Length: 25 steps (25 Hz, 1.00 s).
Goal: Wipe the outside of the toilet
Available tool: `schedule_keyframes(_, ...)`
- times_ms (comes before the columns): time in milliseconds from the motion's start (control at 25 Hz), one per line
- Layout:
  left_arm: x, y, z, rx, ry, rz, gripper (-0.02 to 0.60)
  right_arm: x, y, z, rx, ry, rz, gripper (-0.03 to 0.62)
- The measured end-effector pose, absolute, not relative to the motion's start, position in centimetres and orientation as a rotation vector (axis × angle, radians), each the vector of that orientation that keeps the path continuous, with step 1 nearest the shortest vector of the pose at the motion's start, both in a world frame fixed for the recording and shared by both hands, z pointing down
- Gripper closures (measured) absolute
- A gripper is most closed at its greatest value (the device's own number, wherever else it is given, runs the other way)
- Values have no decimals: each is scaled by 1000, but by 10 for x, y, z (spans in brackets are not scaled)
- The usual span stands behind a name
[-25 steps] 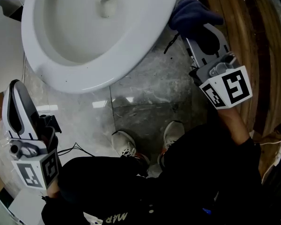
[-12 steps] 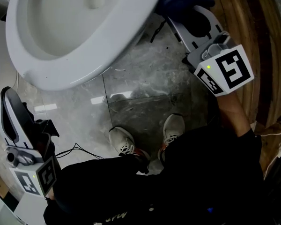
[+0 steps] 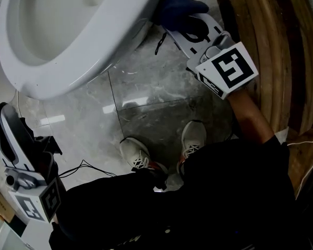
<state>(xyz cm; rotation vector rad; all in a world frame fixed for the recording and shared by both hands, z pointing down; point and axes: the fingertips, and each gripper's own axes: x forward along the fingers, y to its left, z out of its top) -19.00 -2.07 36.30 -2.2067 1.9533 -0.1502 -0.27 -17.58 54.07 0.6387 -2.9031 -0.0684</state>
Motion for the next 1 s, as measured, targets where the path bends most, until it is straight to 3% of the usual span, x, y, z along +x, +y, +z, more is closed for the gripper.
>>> schedule_keyframes(1000,-180,-17,367,-2300,1883,-93,571,-26,-164,674,527,-2697,67,553)
